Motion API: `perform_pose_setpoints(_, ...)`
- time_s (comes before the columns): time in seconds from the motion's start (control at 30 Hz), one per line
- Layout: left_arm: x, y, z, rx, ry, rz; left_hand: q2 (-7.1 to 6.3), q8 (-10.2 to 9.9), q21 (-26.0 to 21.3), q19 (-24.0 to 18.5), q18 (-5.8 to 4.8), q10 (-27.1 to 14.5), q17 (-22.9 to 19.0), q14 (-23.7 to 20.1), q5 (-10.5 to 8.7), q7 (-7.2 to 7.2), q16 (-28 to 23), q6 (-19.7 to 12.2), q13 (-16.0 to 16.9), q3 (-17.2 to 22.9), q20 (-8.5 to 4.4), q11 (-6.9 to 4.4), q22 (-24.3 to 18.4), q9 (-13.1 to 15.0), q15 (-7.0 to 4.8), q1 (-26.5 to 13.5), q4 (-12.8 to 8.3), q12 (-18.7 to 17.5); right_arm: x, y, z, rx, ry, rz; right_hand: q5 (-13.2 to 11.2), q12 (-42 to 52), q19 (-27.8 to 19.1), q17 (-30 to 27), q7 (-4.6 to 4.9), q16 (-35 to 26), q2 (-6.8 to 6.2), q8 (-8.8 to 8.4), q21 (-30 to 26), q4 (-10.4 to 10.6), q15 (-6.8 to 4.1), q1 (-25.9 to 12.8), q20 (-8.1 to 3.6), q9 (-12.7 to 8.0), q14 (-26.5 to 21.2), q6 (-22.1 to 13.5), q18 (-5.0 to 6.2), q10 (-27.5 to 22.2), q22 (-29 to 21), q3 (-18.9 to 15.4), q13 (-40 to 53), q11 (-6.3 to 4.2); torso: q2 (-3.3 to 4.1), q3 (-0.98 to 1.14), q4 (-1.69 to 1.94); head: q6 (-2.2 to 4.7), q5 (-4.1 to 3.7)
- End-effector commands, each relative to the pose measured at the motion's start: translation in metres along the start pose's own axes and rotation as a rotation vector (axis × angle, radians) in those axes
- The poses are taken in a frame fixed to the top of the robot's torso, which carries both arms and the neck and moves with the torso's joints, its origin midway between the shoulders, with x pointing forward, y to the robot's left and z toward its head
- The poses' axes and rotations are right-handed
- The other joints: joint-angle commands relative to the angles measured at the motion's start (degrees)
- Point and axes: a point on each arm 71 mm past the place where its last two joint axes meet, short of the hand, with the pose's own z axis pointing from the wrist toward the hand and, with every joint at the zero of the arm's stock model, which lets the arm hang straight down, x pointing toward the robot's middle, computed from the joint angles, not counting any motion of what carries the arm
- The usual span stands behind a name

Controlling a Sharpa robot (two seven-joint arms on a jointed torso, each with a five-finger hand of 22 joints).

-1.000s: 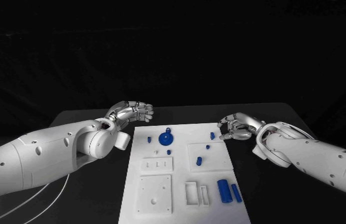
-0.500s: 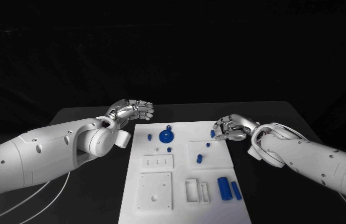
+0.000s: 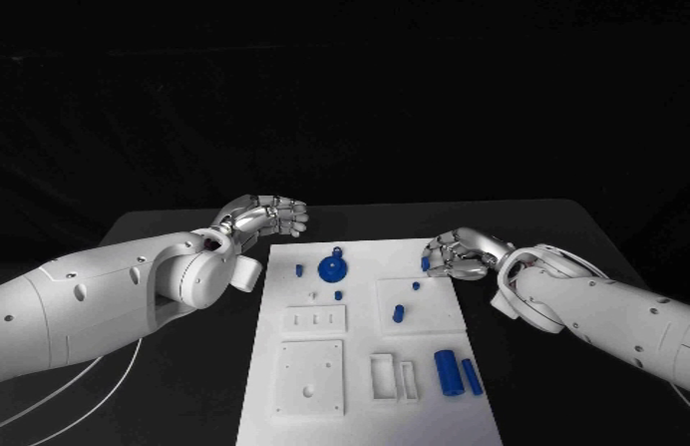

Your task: Assemble the parts on the task board

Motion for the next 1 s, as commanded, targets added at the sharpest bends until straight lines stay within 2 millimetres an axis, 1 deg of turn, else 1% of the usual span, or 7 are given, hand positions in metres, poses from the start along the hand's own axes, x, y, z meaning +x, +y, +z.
perform_pose_setpoints(0.03,0.0021,-0.0012,0.0001,0.011,0.019,-0.003,0.16,0.1,0.1,0.0,1.12,0.1,0.1,0.2,0.11,0.36,0.0,0.4,-0.1,-0.1,-0.22,0.11,1.1,0.0,0.08,-0.2,-0.3,0.0,0.0034,0.0022,0.001,-0.014,0.024,-0.008,-0.2,-0.1,0.0,0.1,1.34,-0.2,0.43,0.32,-0.2,0.2,-0.5,-0.2,0.04,-0.1,-0.1,6.5,5.72,-1.7,0.9,0.7,-0.1,0.29,-0.02,0.0,-0.02,-0.07,0.04)
perform_pose_setpoints(0.17,0.0018,-0.001,-0.0001,0.009,0.019,-0.002,0.15,0.1,0.1,0.0,1.11,0.1,0.1,0.2,0.11,0.36,-0.1,0.4,-0.1,-0.2,-0.22,0.12,1.1,0.0,0.08,-0.2,-0.3,0.0,0.0044,0.0029,0.0018,-0.015,0.026,-0.008,-0.3,-0.1,0.0,0.1,1.27,-0.2,0.52,0.39,-0.2,0.4,-0.56,-0.4,-0.01,-0.1,-0.1,6.7,5.72,-1.7,0.9,1.4,0.0,0.23,-0.02,0.01,-0.07,-0.17,0.1)
perform_pose_setpoints(0.63,0.0011,-0.0008,-0.0004,0.005,0.02,0.0,0.13,0.1,0.1,-0.1,1.09,0.1,0.1,0.2,0.08,0.39,-0.1,0.3,-0.1,-0.2,-0.21,0.14,1.1,0.0,0.1,-0.3,-0.3,0.0,0.0059,0.0041,0.003,-0.017,0.027,-0.01,-0.3,0.0,0.0,0.2,1.14,-0.1,0.84,0.59,-0.1,0.8,-0.68,-0.7,-0.13,0.0,-0.1,7.1,5.72,-1.7,0.9,2.7,0.0,0.1,-0.03,-0.02,-0.06,-0.19,0.12)
perform_pose_setpoints(1.0,0.0006,-0.0007,-0.0008,0.004,0.02,0.001,0.13,0.1,0.1,-0.1,1.08,0.1,0.1,0.1,0.08,0.4,-0.1,0.3,-0.1,-0.2,-0.21,0.14,1.1,-0.1,0.11,-0.3,-0.3,0.0,0.0064,0.0049,0.0036,-0.018,0.027,-0.01,-0.3,0.0,0.0,0.3,1.0,-0.1,1.08,0.82,0.0,1.2,-0.8,-0.9,-0.19,0.1,-0.2,7.5,5.72,-1.7,0.9,3.6,0.1,-0.02,0.0,0.01,-0.09,-0.23,0.21)
